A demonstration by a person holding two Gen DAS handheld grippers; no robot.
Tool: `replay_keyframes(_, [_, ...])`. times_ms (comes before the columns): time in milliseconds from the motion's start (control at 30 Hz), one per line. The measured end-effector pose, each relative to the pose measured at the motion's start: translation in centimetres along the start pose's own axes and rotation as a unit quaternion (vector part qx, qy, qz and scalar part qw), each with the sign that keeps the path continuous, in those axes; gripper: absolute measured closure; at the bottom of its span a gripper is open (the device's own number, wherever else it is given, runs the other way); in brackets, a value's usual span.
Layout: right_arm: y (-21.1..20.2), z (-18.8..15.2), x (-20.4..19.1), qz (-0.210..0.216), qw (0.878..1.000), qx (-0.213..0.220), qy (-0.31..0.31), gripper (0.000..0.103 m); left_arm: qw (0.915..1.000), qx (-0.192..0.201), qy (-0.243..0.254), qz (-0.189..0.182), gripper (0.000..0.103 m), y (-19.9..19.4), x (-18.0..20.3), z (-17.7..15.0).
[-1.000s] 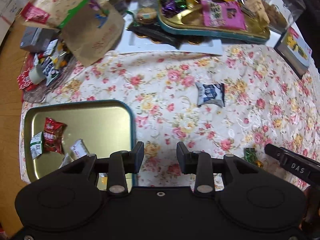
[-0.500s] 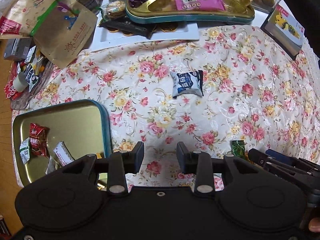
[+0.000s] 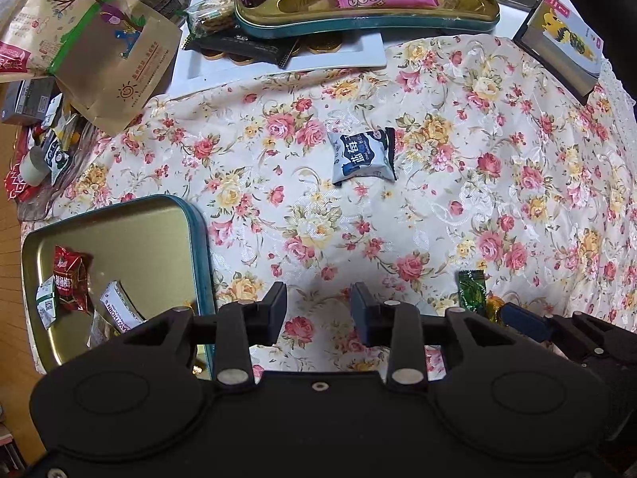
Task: Organize snacks
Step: 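Lower right gripper onto white sesame-paste bar beside the green candy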
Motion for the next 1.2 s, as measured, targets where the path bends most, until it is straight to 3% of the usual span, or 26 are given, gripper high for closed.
replay_keyframes(167, [0.2,0.2,-0.4,-0.015,0.999,0.01,-0.031,0.06,1.0,0.0,0.0,0.0,0.059,0.0,0.0,0.0])
replay_keyframes(400, [0.2,0.8,0.1,-0.024,0.999,0.018,-0.025,0.06,1.0,0.001,0.0,0.0,0.059,-0.1,0.1,0.0])
replay_keyframes(500, [0.3,1.2,0.8,-0.046,0.998,0.025,-0.028,0.06,1.0,0.002,0.001,0.0,0.059,-0.1,0.1,0.0])
replay_keyframes(633, [0.0,2.2,3.2,-0.071,0.996,0.044,0.022,0.06,1.0,0.004,0.003,-0.001,0.059,-0.3,0.3,0.1])
replay_keyframes(767, [-0.7,2.5,3.3,-0.039,0.997,0.047,0.045,0.06,1.0,0.01,0.002,-0.002,0.059,-0.5,0.2,0.1])
replay_keyframes(867, [-1.0,2.2,1.8,-0.011,0.999,0.044,0.027,0.06,0.9999,0.012,-0.005,-0.005,0.059,-0.6,0.1,0.1])
replay_keyframes(1033, [-0.5,1.4,0.2,-0.006,1.0,0.028,-0.009,0.06,0.9991,0.014,-0.031,-0.026,0.059,-0.8,-0.3,0.3])
replay_keyframes(1200, [-1.1,0.5,-1.3,0.037,0.998,0.016,-0.052,0.06,0.9977,0.025,-0.054,-0.032,0.059,-1.1,-1.0,0.6])
Point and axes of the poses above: each gripper's, at about its wrist camera, not at the fingertips, and y roughly the way its jaws point, x to its right, z to its top, the point moved 8 cm from there along y, roughly the way its jaws point, and after that the axes turned 2 degrees about -z, right-handed, at the moved point
